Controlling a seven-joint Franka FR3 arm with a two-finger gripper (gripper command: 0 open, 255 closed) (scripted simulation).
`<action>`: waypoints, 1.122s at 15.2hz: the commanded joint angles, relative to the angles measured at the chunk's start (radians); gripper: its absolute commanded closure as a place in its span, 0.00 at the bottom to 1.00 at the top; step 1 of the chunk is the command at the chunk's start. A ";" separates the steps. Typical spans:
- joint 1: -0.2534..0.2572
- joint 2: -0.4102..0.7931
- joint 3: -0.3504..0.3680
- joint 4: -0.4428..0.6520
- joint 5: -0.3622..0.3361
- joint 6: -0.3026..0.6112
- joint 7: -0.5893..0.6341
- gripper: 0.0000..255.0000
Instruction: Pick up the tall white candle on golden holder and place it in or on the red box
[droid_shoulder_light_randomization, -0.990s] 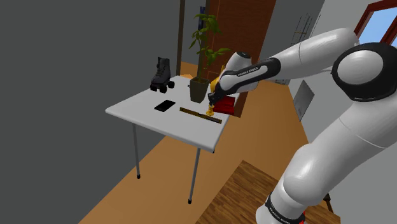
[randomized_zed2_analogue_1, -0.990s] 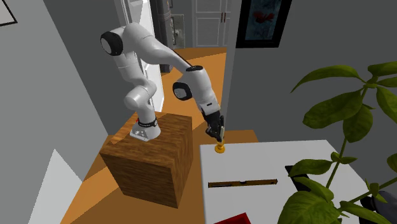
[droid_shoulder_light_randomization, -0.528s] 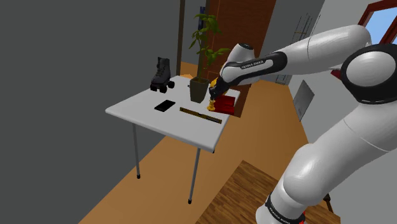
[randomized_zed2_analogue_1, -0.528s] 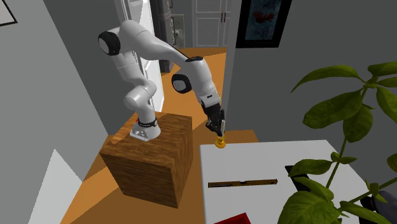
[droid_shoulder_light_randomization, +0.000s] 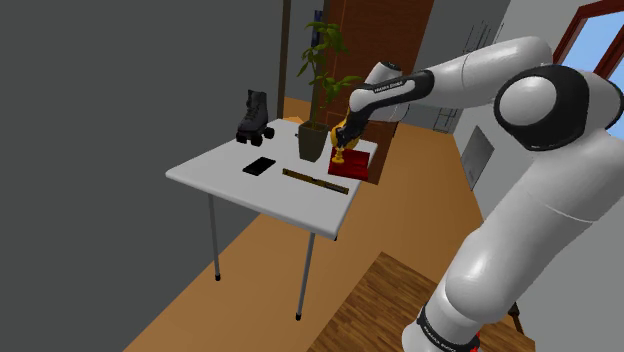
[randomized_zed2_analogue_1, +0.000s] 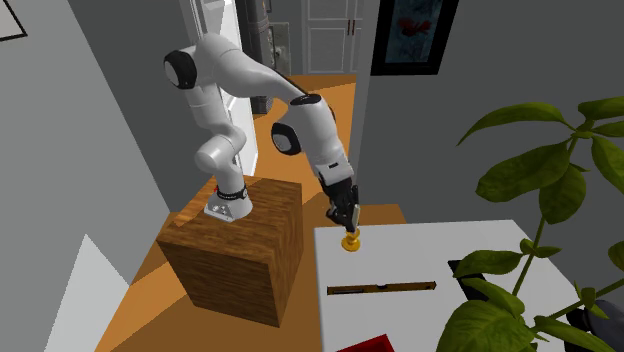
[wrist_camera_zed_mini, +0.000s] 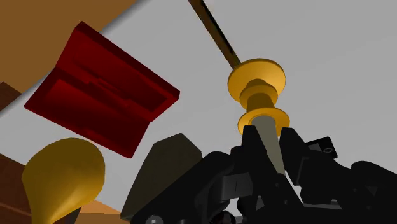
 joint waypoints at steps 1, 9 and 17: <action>-0.006 0.067 -0.036 0.068 0.064 -0.010 -0.082 1.00; -0.116 0.343 -0.088 0.396 0.308 -0.128 -0.335 1.00; -0.329 0.667 -0.059 0.863 0.469 -0.326 -0.453 1.00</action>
